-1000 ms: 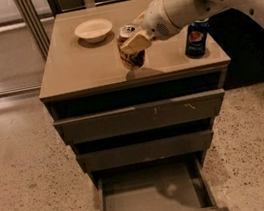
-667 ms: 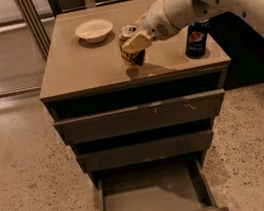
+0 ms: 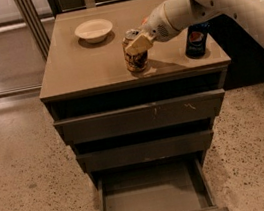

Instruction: Pick orange can from bottom drawer and place on counter

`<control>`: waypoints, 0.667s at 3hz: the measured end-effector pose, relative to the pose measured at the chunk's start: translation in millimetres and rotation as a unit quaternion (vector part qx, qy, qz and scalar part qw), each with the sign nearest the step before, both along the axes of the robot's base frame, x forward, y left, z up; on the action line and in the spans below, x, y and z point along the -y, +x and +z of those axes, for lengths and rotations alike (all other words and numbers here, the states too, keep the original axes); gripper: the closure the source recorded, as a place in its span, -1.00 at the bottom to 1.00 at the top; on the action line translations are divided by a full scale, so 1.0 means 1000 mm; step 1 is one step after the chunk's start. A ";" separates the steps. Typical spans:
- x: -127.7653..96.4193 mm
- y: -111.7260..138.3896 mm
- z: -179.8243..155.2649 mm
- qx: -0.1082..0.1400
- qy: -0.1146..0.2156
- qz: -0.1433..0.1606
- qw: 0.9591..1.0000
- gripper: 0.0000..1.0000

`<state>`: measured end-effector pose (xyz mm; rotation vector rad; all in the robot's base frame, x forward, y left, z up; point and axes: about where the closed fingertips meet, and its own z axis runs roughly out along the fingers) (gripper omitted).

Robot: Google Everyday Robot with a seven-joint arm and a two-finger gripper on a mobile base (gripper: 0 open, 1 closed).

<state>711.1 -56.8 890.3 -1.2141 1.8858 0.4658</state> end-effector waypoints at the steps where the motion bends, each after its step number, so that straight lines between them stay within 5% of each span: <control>1: 0.001 0.000 0.000 -0.002 0.000 -0.001 1.000 0.62; 2: 0.001 0.000 0.000 -0.002 0.000 -0.001 1.000 0.15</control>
Offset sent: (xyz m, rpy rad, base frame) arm 0.0002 -0.0006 -0.0003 0.0001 0.0032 -0.0017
